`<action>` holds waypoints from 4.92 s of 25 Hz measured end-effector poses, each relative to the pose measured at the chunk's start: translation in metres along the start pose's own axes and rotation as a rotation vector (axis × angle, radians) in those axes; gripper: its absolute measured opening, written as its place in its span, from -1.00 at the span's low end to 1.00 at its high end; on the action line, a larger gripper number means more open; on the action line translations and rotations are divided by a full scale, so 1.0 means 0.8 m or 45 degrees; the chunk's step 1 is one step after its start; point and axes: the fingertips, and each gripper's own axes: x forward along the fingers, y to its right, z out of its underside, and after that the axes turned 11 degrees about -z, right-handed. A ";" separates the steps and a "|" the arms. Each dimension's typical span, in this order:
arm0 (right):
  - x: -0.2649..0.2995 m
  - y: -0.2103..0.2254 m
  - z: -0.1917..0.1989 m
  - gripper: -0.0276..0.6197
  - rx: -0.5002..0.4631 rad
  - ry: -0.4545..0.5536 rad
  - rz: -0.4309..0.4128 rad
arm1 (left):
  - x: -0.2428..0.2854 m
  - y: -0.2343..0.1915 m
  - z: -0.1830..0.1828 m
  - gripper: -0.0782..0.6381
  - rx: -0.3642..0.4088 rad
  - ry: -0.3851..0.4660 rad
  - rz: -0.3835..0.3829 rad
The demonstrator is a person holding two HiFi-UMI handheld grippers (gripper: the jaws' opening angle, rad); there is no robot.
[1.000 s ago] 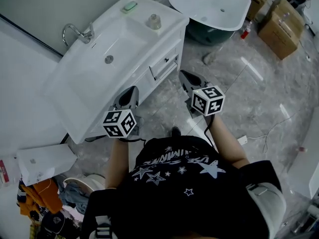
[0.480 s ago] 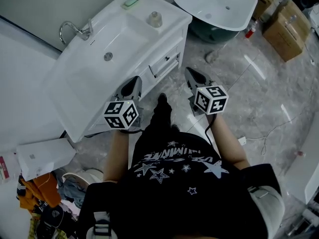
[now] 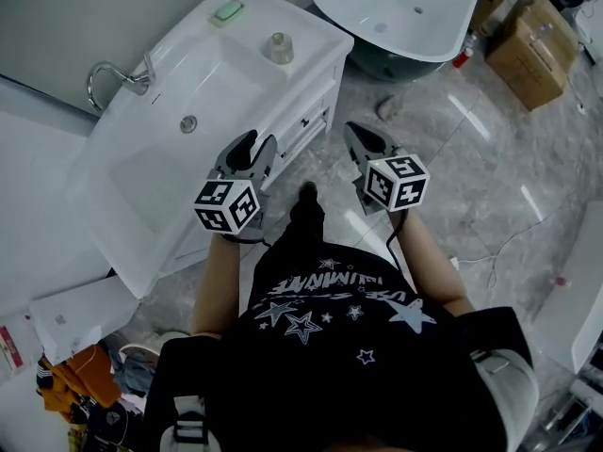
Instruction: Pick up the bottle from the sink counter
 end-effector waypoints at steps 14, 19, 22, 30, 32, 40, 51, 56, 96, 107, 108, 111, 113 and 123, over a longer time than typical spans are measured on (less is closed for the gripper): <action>0.101 0.086 -0.054 -0.89 0.040 -0.049 0.049 | 0.165 -0.058 -0.027 0.21 0.097 -0.055 -0.006; 0.123 0.113 -0.063 -0.89 0.069 -0.061 0.082 | 0.219 -0.082 -0.028 0.26 0.147 -0.070 -0.075; 0.137 0.126 -0.065 -0.89 0.084 -0.069 0.099 | 0.248 -0.089 -0.026 0.26 0.163 -0.093 -0.068; 0.168 0.163 -0.061 -0.89 0.127 -0.116 0.154 | 0.323 -0.108 -0.014 0.26 0.219 -0.138 -0.086; 0.175 0.173 -0.063 -0.89 0.137 -0.116 0.167 | 0.337 -0.114 -0.008 0.26 0.238 -0.164 -0.093; 0.193 0.199 -0.062 -0.89 0.170 -0.134 0.204 | 0.382 -0.118 -0.001 0.26 0.276 -0.150 -0.070; 0.198 0.221 -0.050 -0.89 0.225 -0.154 0.245 | 0.422 -0.112 -0.001 0.26 0.337 -0.166 -0.037; 0.191 0.227 -0.041 -0.89 0.244 -0.157 0.261 | 0.433 -0.112 0.000 0.26 0.348 -0.184 -0.044; 0.081 0.111 -0.024 -0.90 0.184 -0.052 0.112 | 0.227 -0.037 -0.075 0.18 0.318 0.014 -0.053; 0.009 0.015 0.002 -0.90 0.141 -0.022 0.029 | 0.087 0.003 -0.049 0.18 0.302 0.056 -0.075; 0.001 0.007 0.004 -0.90 0.140 -0.015 0.016 | 0.074 0.007 -0.047 0.18 0.303 0.060 -0.080; -0.021 -0.018 0.014 -0.90 0.124 -0.015 -0.016 | 0.037 0.019 -0.035 0.18 0.297 0.063 -0.095; -0.033 -0.035 0.023 -0.90 0.104 -0.028 -0.037 | 0.012 0.024 -0.026 0.18 0.292 0.064 -0.108; -0.061 -0.098 0.046 -0.90 0.077 -0.044 -0.106 | -0.089 0.031 0.010 0.18 0.237 0.075 -0.169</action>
